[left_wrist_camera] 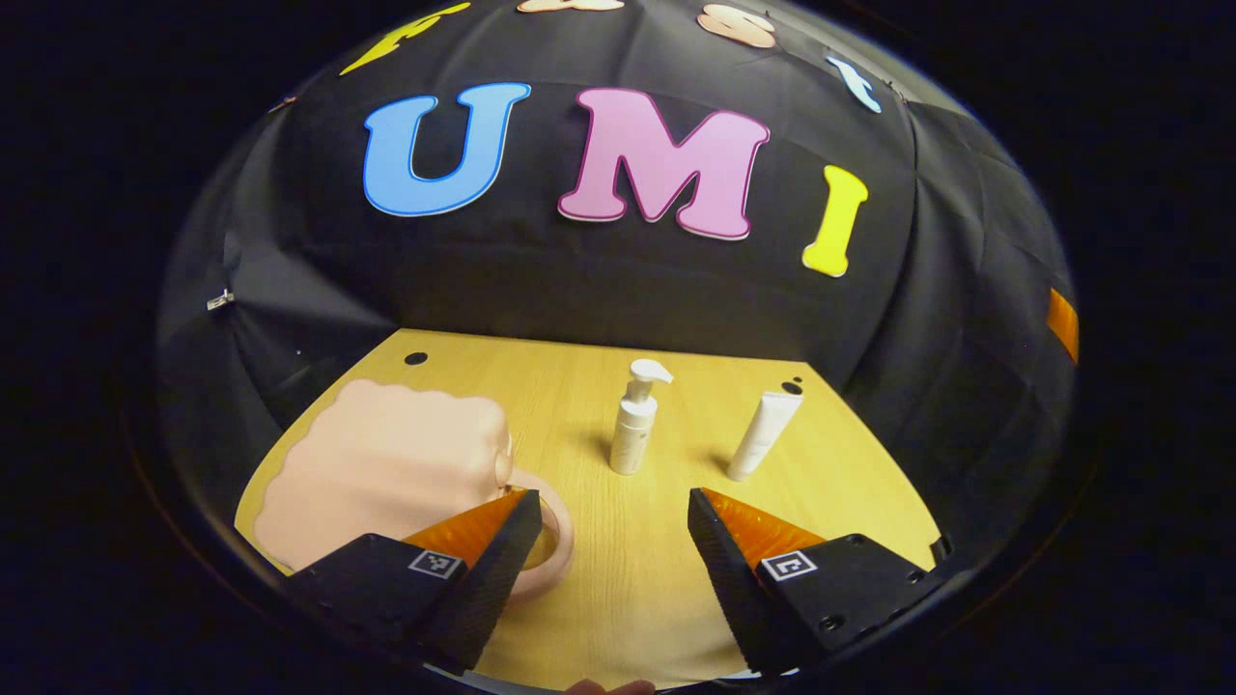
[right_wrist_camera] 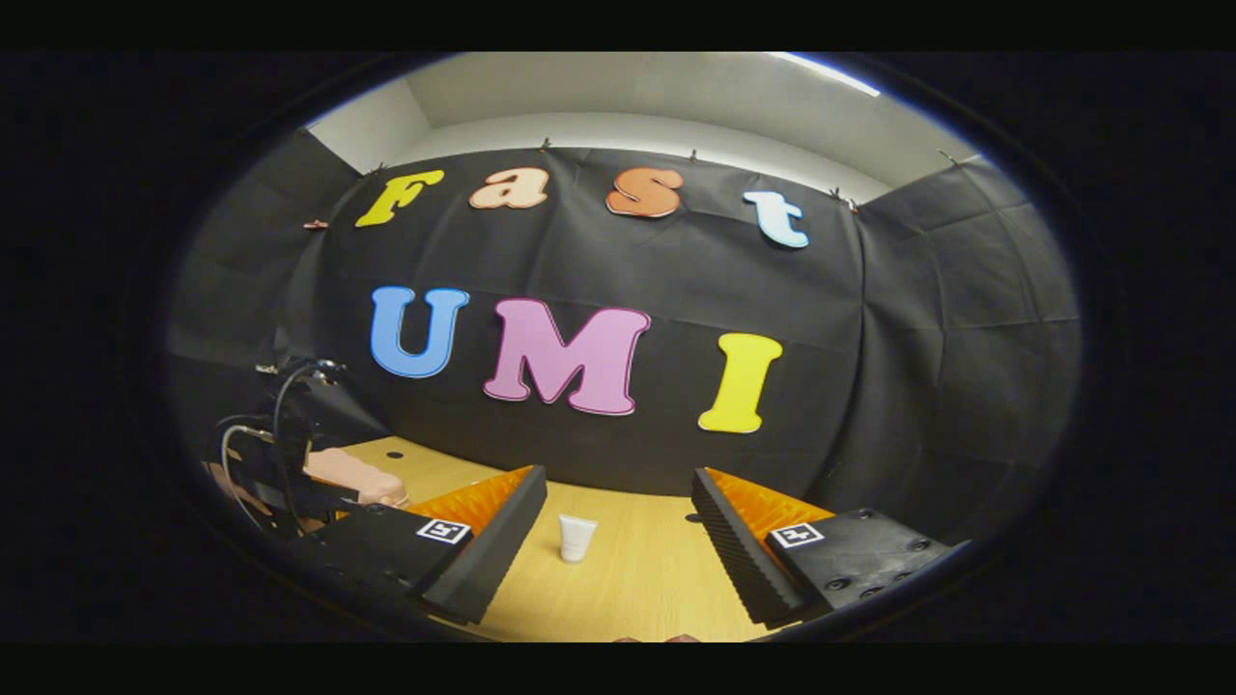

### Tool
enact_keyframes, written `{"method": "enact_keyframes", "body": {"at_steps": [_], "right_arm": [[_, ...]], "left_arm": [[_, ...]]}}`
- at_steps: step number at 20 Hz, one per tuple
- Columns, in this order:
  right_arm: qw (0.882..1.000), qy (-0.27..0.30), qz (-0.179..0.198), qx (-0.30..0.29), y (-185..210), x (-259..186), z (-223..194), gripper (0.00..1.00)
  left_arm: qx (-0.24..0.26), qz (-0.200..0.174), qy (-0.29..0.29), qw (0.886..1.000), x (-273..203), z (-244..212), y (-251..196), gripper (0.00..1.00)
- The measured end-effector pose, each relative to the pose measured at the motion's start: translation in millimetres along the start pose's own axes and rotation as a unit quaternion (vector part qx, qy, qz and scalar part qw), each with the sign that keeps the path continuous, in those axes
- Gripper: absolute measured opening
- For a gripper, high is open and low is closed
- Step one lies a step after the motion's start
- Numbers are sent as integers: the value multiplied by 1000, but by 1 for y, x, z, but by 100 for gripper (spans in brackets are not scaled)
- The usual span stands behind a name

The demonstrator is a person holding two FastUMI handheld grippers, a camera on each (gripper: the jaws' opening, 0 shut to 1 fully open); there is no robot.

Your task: First open the suitcase, pack the skin care products into it, and then close the suitcase.

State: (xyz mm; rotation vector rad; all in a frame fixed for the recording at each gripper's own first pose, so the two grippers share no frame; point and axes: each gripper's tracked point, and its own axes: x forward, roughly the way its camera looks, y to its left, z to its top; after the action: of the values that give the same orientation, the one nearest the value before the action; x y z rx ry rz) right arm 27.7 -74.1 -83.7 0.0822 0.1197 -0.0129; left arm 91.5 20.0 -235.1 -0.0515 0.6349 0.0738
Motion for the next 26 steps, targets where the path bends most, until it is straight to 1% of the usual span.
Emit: {"method": "enact_keyframes", "body": {"at_steps": [2, 4, 5, 7, 10, 11, 12, 14, 15, 16, 17, 18, 20, 21, 22, 24, 25, 26], "right_arm": [[1000, 16, 6, 13, -15, 14, -16, 96], [999, 24, 13, 22, -29, 28, -29, 96], [999, 29, 16, 24, -35, 33, -36, 95], [999, 42, 16, 26, -47, 44, -49, 96], [998, 49, 14, 44, -57, 52, -55, 96], [998, 50, 13, 46, -59, 53, -56, 99], [998, 51, 13, 43, -61, 55, -59, 96], [998, 55, 11, 38, -61, 56, -61, 96], [998, 58, 8, 37, -61, 56, -62, 96], [997, 60, 7, 39, -58, 56, -62, 96], [997, 61, 4, 41, -56, 56, -62, 96], [997, 61, -1, 42, -54, 54, -60, 96], [997, 59, -13, 44, -49, 50, -55, 96], [997, 61, -17, 44, -45, 48, -54, 96], [997, 61, -19, 44, -40, 45, -55, 96], [997, 63, -21, 41, -28, 43, -54, 96], [997, 67, -20, 40, -20, 42, -55, 99], [997, 67, -20, 40, -14, 42, -53, 99]], "left_arm": [[8, 17, 32, 999, 22, -12, 1, 96], [1, 34, 54, 998, 39, -20, 5, 96], [-2, 45, 61, 997, 48, -24, 9, 96], [5, 73, 79, 994, 64, -33, 19, 96], [21, 98, 107, 989, 83, -51, 30, 96], [23, 102, 114, 988, 84, -56, 32, 96], [24, 103, 125, 987, 86, -63, 34, 95], [17, 100, 146, 984, 92, -77, 35, 94], [11, 92, 161, 983, 94, -86, 34, 93], [8, 74, 181, 981, 95, -95, 29, 91], [22, 74, 195, 978, 94, -100, 34, 81], [53, 85, 196, 975, 96, -99, 47, 69], [77, 42, 181, 980, 95, -88, 36, 24], [87, 27, 168, 982, 91, -77, 33, 17], [89, 19, 161, 983, 86, -69, 32, 15], [66, 10, 164, 984, 77, -57, 33, 13], [50, -2, 160, 986, 70, -49, 32, 13], [42, -14, 154, 987, 62, -38, 32, 12]]}}
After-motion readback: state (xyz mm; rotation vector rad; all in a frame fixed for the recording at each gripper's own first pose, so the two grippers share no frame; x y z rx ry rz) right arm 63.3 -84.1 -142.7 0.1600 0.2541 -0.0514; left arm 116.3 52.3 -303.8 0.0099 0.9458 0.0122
